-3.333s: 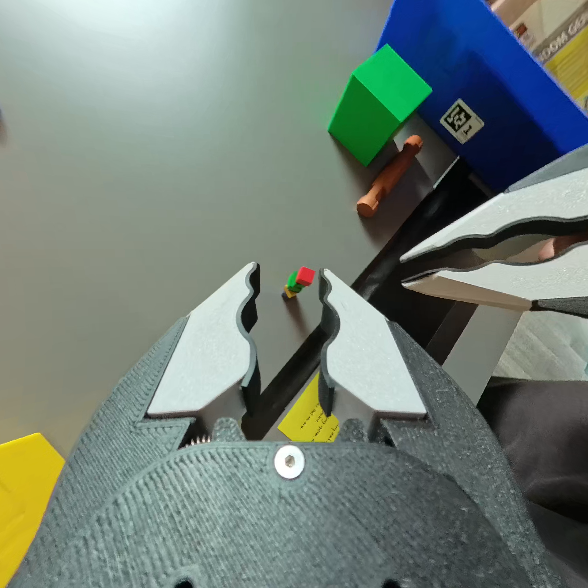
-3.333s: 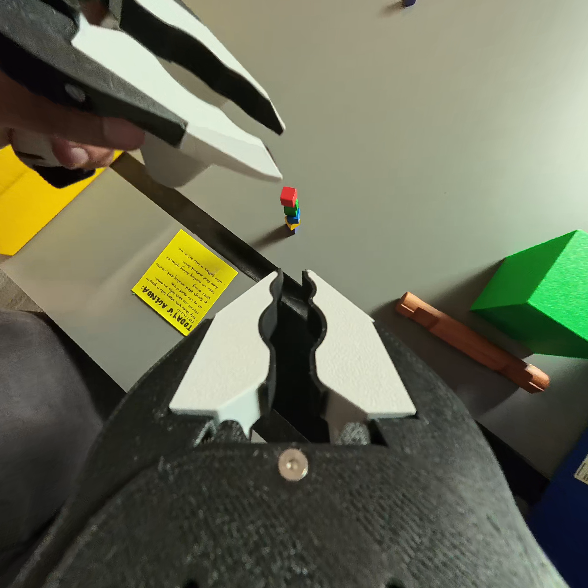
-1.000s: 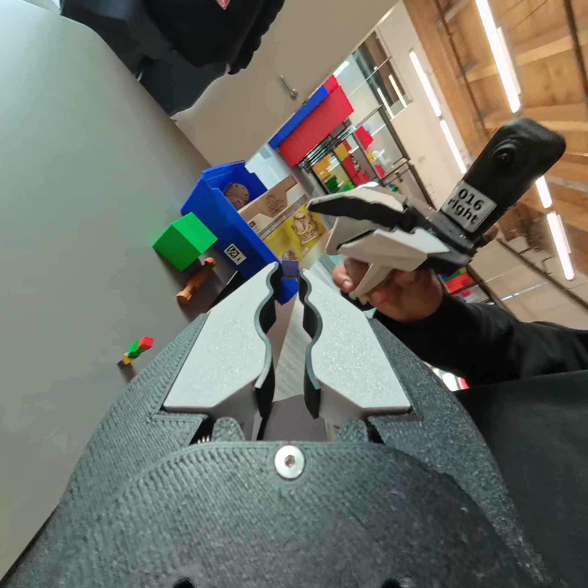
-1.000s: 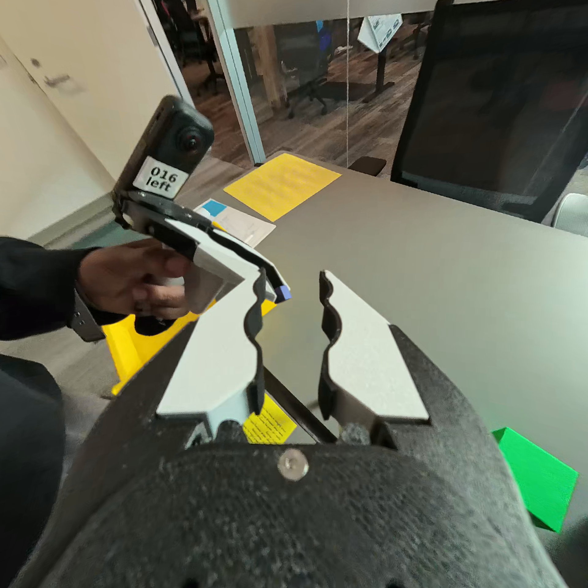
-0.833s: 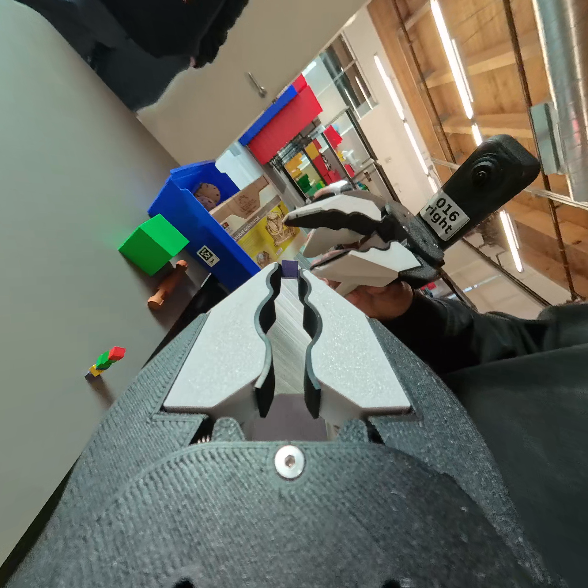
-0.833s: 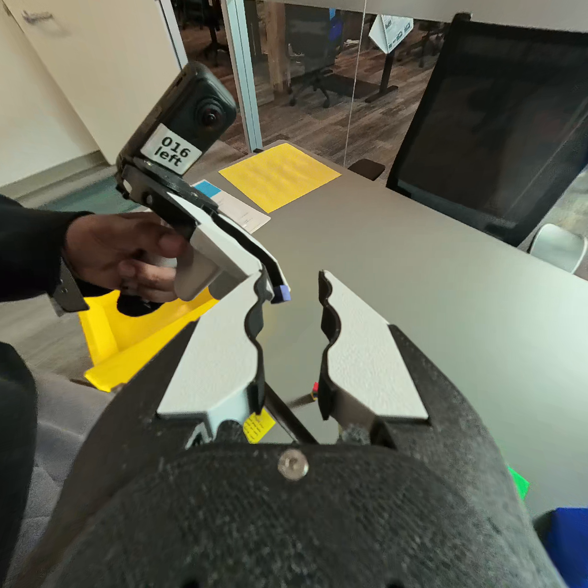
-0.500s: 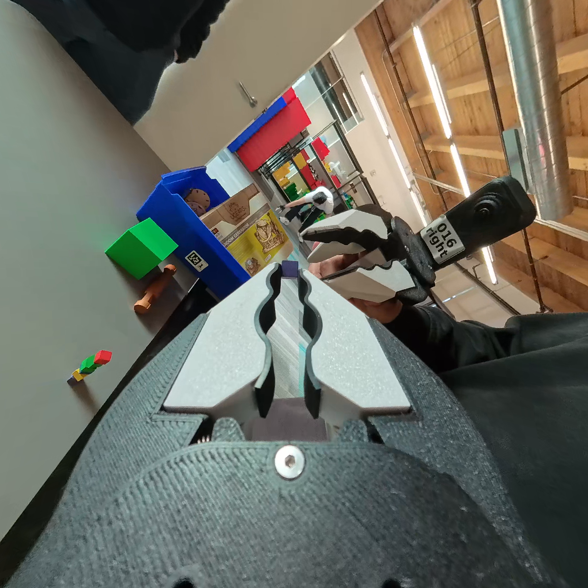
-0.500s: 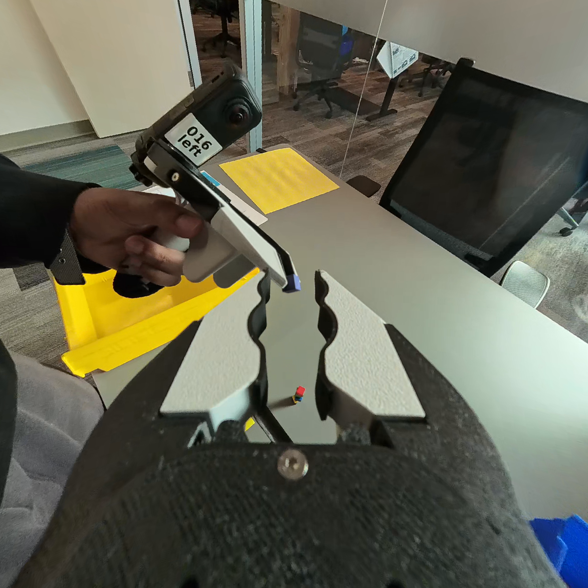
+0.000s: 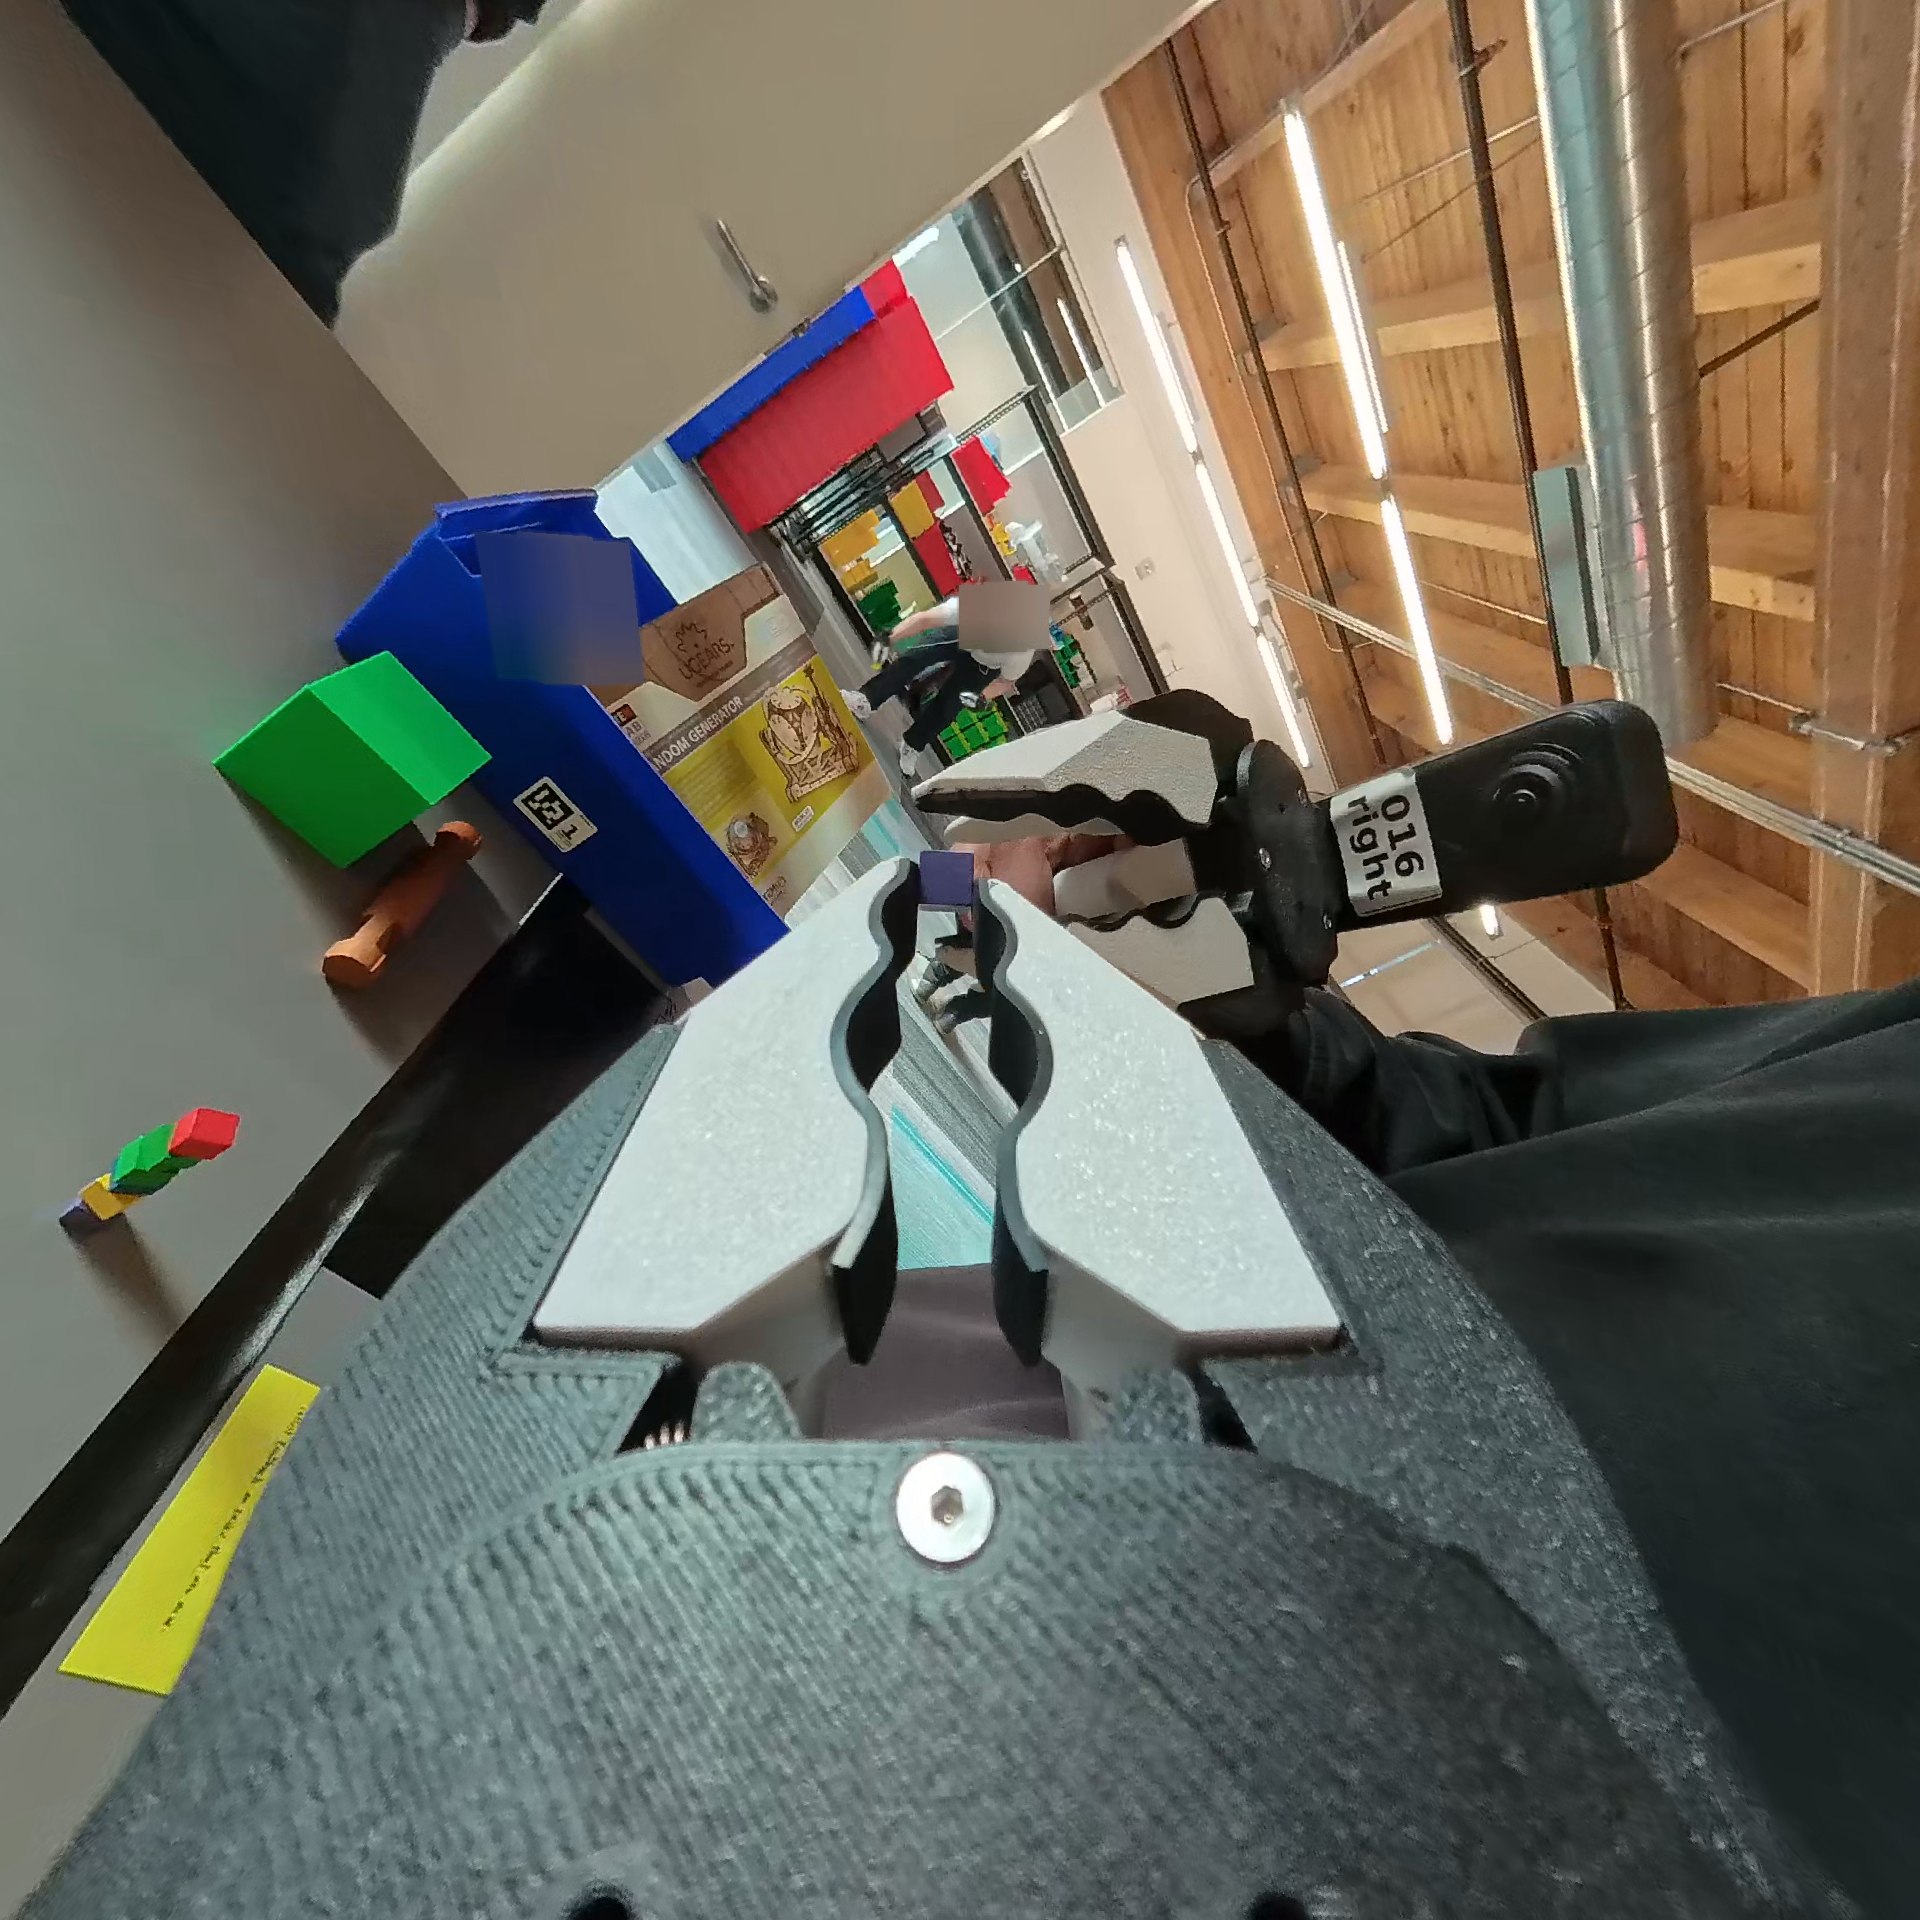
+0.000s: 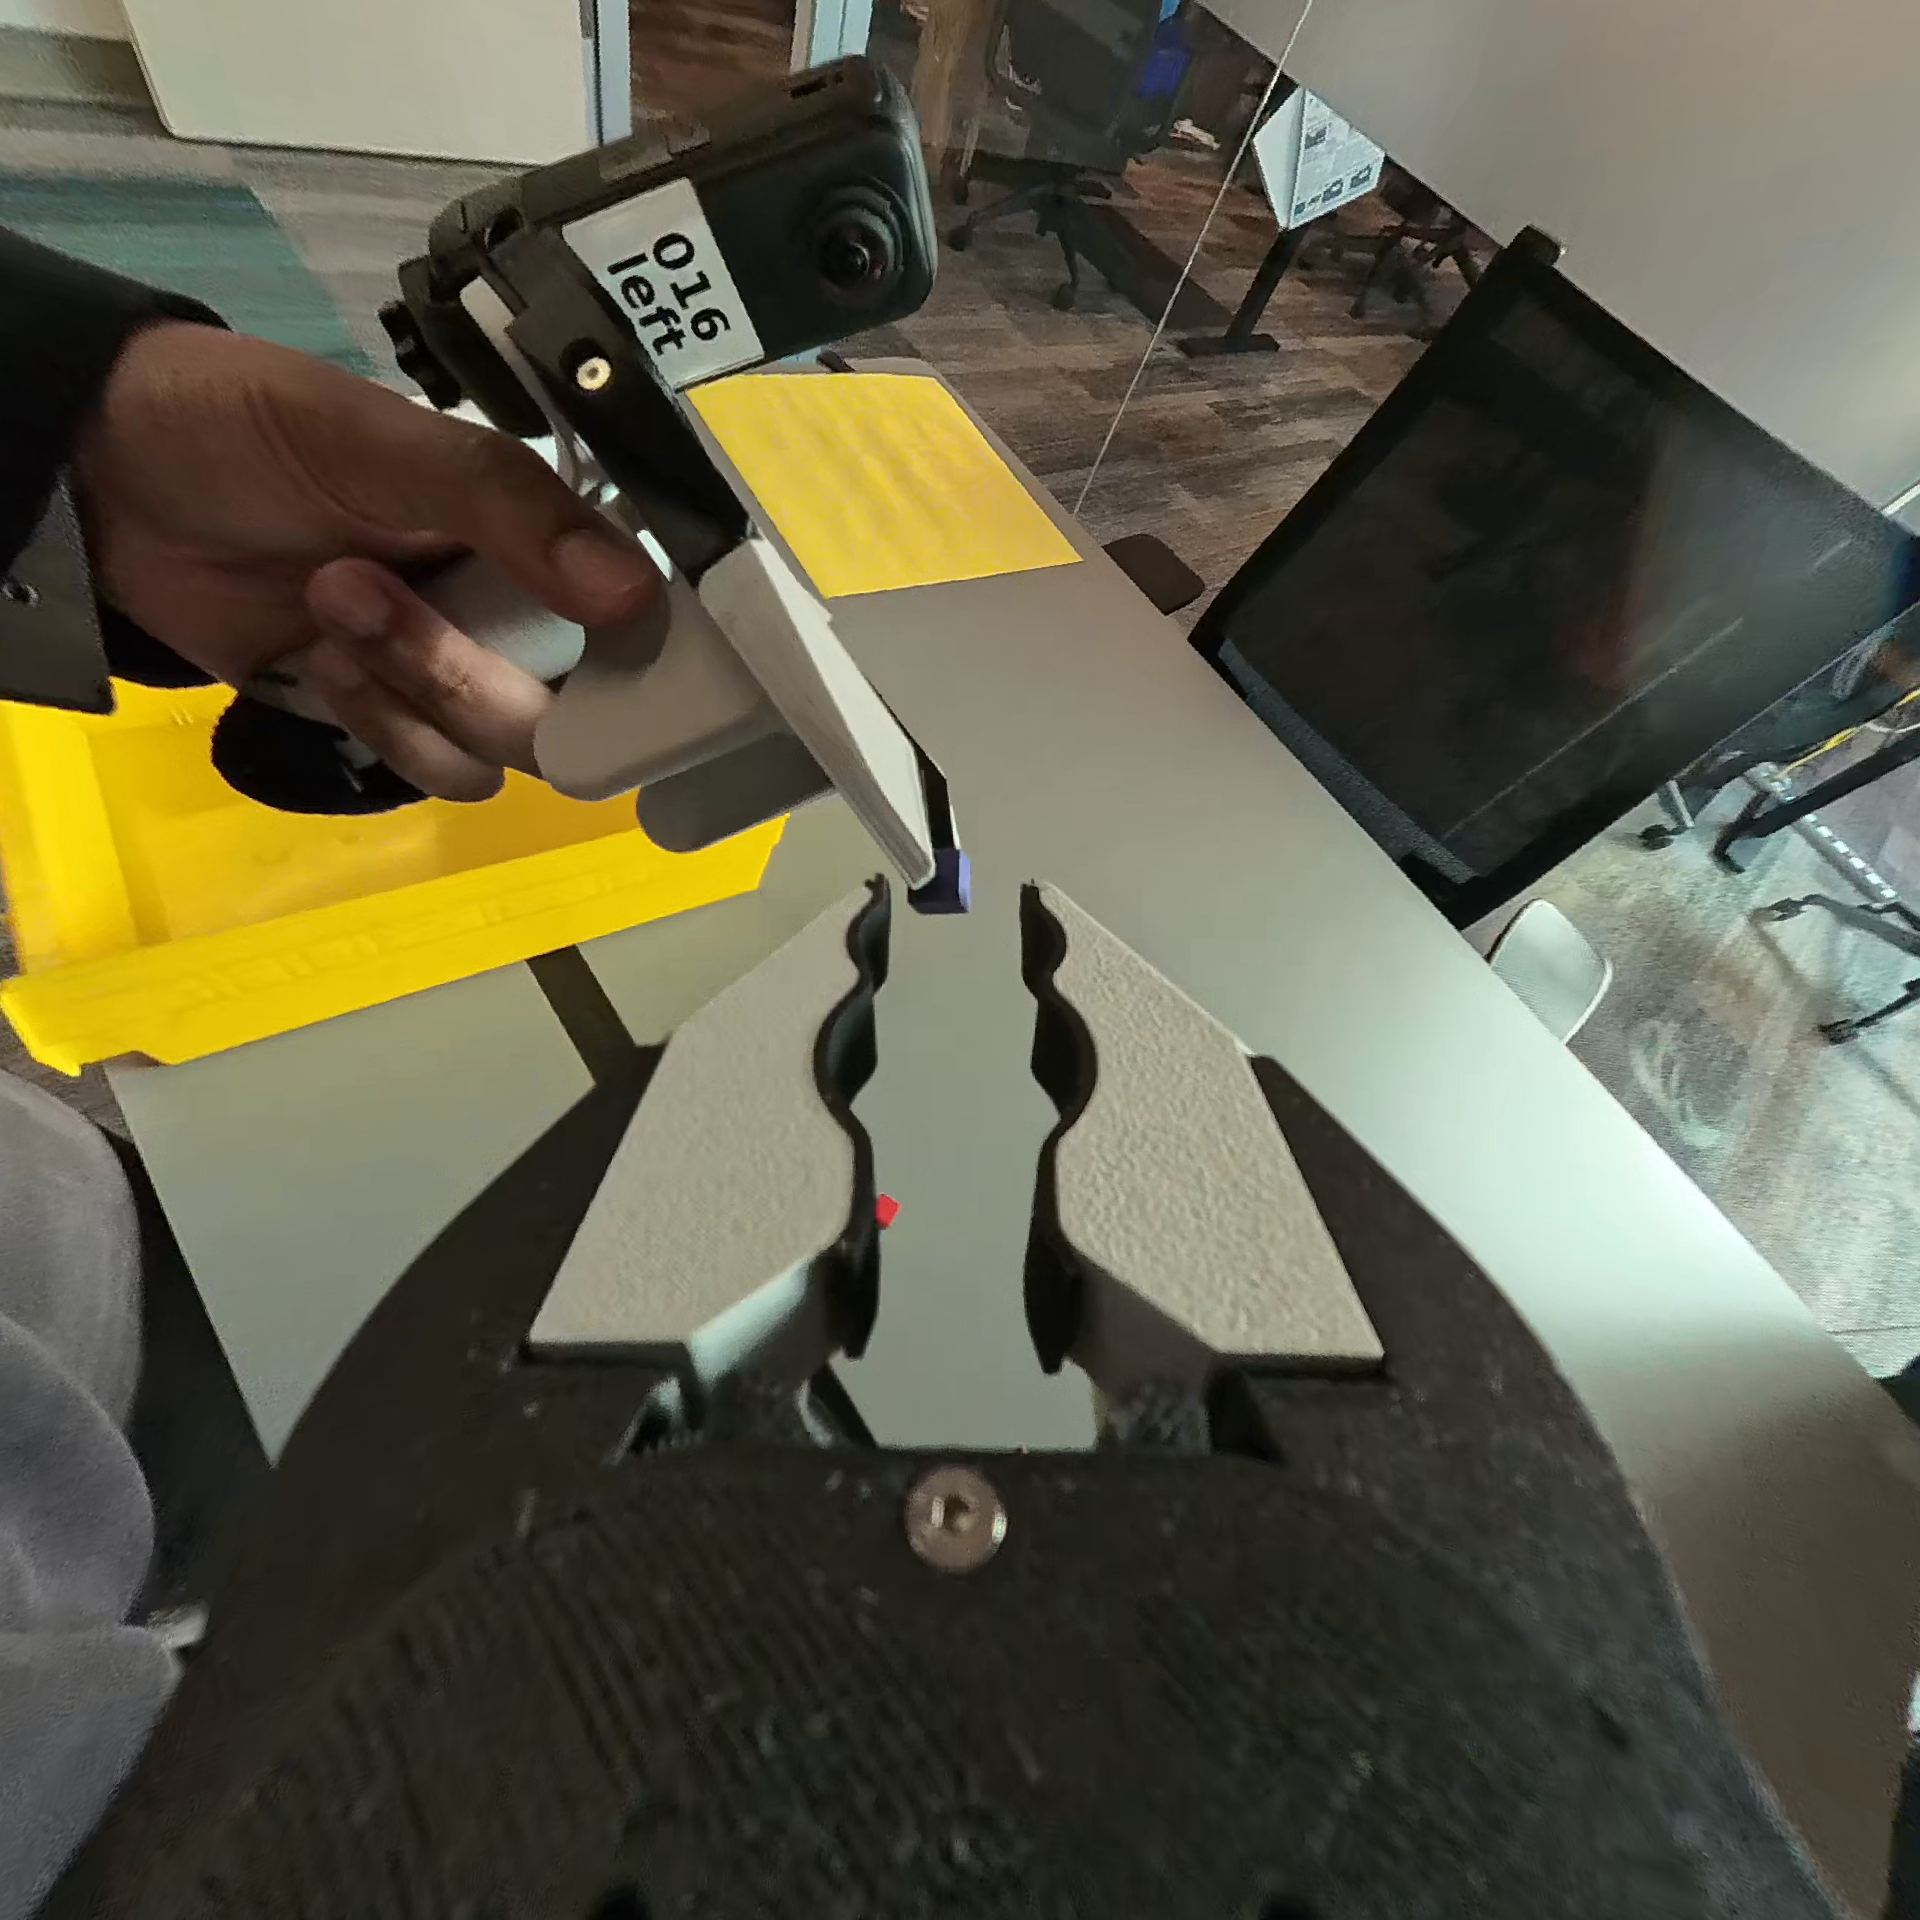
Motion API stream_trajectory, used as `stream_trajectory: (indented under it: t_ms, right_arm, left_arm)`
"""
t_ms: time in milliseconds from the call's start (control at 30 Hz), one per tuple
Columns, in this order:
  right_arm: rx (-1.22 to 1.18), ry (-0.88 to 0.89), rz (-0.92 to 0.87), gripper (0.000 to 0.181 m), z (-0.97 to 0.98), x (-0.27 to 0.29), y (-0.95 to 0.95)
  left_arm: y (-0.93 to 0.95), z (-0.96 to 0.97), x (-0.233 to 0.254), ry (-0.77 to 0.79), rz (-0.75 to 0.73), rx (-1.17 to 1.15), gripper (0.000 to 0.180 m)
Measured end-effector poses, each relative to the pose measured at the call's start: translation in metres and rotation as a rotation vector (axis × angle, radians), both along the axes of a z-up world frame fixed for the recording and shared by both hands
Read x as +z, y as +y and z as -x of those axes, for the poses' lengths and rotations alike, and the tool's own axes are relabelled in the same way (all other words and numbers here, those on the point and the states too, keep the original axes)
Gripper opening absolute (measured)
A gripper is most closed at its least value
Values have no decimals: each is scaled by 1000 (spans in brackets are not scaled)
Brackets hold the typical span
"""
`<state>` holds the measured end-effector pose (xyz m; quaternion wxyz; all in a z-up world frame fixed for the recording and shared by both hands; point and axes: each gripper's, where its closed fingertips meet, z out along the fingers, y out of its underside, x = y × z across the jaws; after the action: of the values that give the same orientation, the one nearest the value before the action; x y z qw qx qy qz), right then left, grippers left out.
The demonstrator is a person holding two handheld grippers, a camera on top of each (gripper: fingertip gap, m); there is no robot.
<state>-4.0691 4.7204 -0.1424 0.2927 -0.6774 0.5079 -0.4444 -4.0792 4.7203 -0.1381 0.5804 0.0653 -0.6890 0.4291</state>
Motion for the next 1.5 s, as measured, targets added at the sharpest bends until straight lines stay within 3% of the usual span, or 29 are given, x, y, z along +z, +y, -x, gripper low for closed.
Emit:
stream_trajectory:
  t_ms: [233, 633, 1000, 1067, 1267, 1500]
  right_arm:
    - [-4, 2, 98, 19, 2, -1, -3]
    - [34, -38, 136, 11, 8, 6, -4]
    - [68, -26, 143, 8, 13, -6, -13]
    - [32, -13, 106, 7, 14, -18, -23]
    - [-117, 195, -138, 9, 28, -131, -60]
    - [-81, 274, -276, 9, 18, -190, -44]
  left_arm:
    - [0, 2, -2, 12, -14, 3, 6]
    - [-3, 7, 10, 65, 1, -29, 6]
    - [-18, 11, -10, 55, -74, -28, 10]
    - [-25, 4, -31, -53, -130, 41, 33]
    - [-19, -8, -79, -290, -249, 129, 41]
    - [-2, 0, -107, -253, -342, 144, 41]
